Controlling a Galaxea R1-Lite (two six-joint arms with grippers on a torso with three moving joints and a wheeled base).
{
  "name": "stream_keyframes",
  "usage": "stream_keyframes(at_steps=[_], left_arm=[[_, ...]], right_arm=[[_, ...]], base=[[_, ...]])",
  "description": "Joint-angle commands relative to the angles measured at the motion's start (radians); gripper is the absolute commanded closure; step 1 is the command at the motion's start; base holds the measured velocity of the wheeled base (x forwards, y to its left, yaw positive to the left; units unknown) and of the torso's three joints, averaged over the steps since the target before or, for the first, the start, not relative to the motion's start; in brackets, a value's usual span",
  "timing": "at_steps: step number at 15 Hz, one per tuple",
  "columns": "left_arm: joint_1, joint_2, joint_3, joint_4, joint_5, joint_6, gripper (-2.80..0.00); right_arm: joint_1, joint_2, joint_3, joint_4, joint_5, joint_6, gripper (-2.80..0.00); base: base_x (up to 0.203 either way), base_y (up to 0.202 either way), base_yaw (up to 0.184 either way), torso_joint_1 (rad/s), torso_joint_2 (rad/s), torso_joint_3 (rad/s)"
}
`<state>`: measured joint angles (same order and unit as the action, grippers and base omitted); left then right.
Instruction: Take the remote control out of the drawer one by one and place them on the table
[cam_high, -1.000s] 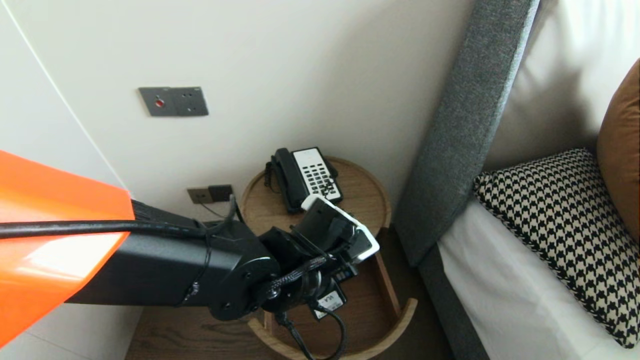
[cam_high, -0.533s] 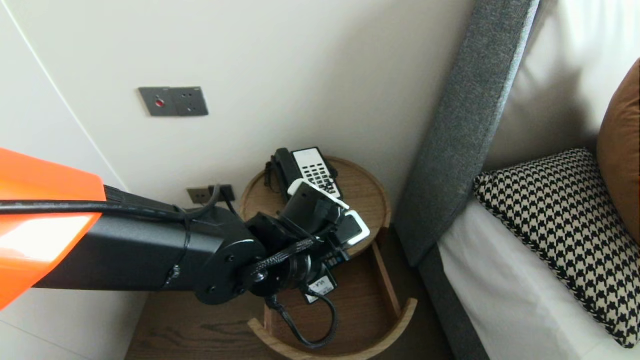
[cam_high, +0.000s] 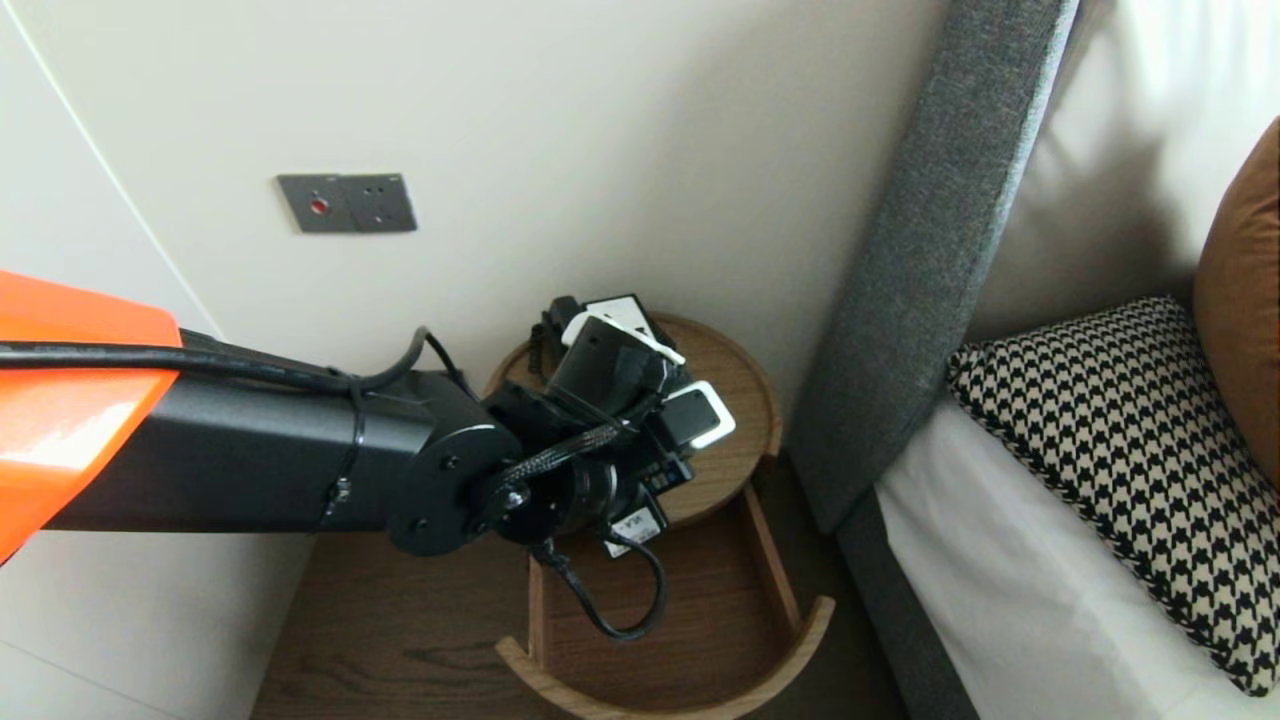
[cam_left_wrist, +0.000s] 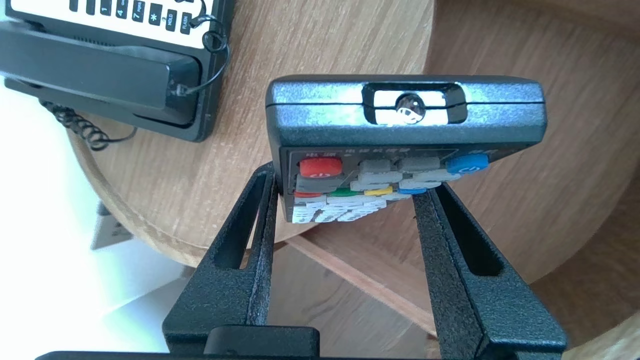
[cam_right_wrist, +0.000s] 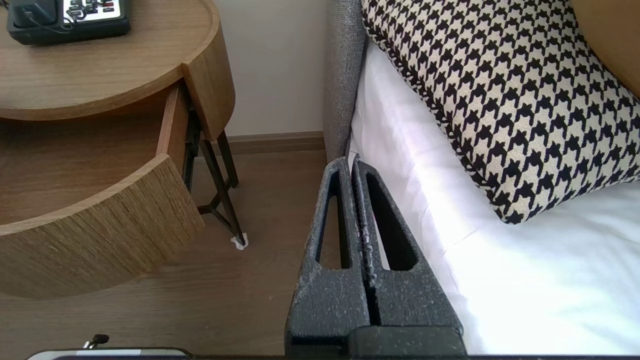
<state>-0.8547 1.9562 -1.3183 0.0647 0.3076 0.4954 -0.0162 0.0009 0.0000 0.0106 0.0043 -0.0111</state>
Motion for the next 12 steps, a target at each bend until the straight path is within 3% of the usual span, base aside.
stream_keyframes(at_steps=[1, 12], left_arm=[[0.004, 0.027, -0.032, 0.014, 0.004, 0.011, 0.00], [0.047, 0.183, -0.207, 0.046, 0.008, 0.026, 0.00]], right_arm=[[0.001, 0.001, 0.000, 0.000, 0.000, -0.001, 0.00], [-0.001, 0.001, 0.000, 0.000, 0.000, -0.001, 0.00]], base=[[0.000, 0.000, 0.000, 0.000, 0.00, 0.000], [0.000, 0.000, 0.000, 0.000, 0.00, 0.000]])
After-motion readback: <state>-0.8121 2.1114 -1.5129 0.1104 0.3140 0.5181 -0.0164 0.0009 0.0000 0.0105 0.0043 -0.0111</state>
